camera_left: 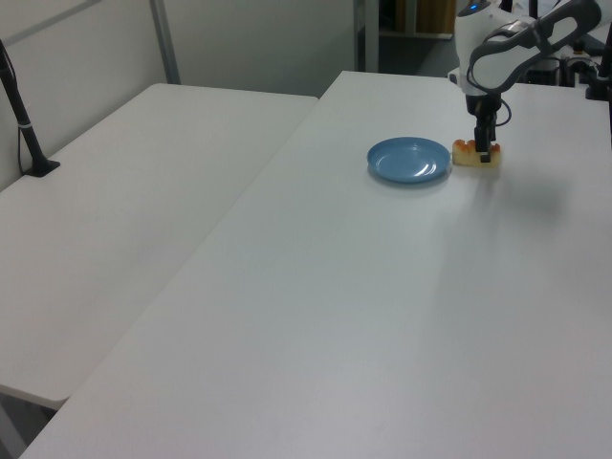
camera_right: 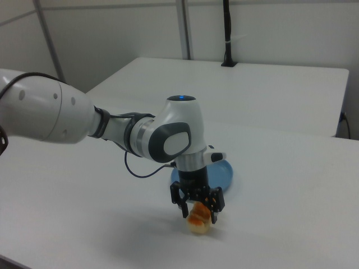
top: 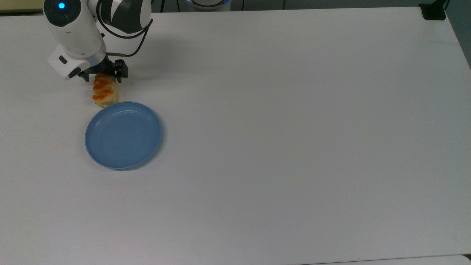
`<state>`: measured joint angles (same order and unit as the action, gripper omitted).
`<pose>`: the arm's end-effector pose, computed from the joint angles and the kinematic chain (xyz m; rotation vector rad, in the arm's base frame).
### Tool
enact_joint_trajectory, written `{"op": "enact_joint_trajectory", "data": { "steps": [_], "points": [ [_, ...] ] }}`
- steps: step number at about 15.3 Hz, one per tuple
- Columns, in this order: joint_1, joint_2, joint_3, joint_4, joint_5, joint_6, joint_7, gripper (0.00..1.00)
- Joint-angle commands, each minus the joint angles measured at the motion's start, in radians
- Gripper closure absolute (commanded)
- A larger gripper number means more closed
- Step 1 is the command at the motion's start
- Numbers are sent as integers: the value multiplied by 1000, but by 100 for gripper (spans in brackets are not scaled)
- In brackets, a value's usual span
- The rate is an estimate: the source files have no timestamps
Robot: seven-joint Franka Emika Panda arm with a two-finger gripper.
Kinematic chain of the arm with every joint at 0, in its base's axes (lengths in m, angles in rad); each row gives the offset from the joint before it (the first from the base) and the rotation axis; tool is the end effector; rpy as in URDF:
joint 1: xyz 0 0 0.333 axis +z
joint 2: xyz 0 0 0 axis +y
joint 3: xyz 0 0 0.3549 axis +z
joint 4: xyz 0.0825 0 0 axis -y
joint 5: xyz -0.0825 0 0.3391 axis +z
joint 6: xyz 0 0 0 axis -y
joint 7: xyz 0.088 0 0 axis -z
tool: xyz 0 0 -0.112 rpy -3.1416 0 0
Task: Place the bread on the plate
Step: 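Close the gripper on the bread and lift it, then carry the bread over the blue plate and lower it onto the plate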
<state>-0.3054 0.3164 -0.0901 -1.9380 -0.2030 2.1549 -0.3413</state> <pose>0.5340 -0.2286 0.3759 2.9869 0.1039 -0.2424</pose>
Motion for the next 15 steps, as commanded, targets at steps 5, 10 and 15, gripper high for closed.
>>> {"op": "enact_joint_trajectory", "data": {
  "steps": [5,10,15],
  "points": [
    [5,-25,13,4,-6,-51,22,78],
    [8,-82,13,127,-1,-228,21,78],
    [87,93,16,370,46,-227,149,78]
  ]
}}
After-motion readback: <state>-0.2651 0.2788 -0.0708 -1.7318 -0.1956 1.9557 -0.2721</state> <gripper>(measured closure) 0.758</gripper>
